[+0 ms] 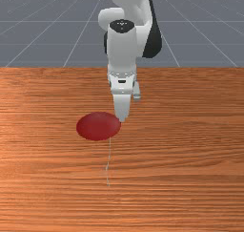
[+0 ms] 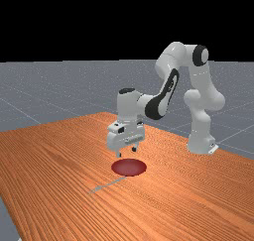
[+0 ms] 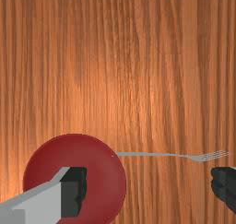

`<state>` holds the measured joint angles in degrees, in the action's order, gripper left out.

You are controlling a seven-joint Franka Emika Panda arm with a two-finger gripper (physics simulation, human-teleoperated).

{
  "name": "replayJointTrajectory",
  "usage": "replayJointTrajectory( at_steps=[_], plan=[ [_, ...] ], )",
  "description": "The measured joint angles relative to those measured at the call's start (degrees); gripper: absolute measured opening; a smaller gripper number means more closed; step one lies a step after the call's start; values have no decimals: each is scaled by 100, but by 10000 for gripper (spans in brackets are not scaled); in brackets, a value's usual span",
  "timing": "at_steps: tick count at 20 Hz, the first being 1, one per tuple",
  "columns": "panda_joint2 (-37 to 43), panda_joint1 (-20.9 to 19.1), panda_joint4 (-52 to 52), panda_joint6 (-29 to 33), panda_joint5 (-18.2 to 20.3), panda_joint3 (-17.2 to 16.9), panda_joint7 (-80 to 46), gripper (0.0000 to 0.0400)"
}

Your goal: Put the fork on the plate

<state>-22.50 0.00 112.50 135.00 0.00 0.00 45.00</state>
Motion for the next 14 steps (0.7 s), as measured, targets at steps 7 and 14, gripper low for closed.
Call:
replayJointTrajectory(
  at_steps=[7, 14],
  plan=[
    [525, 28, 668, -258, 421, -359, -1792, 142],
    [751, 45, 931, -656, 1887, -939, -6613, 4]
  ],
)
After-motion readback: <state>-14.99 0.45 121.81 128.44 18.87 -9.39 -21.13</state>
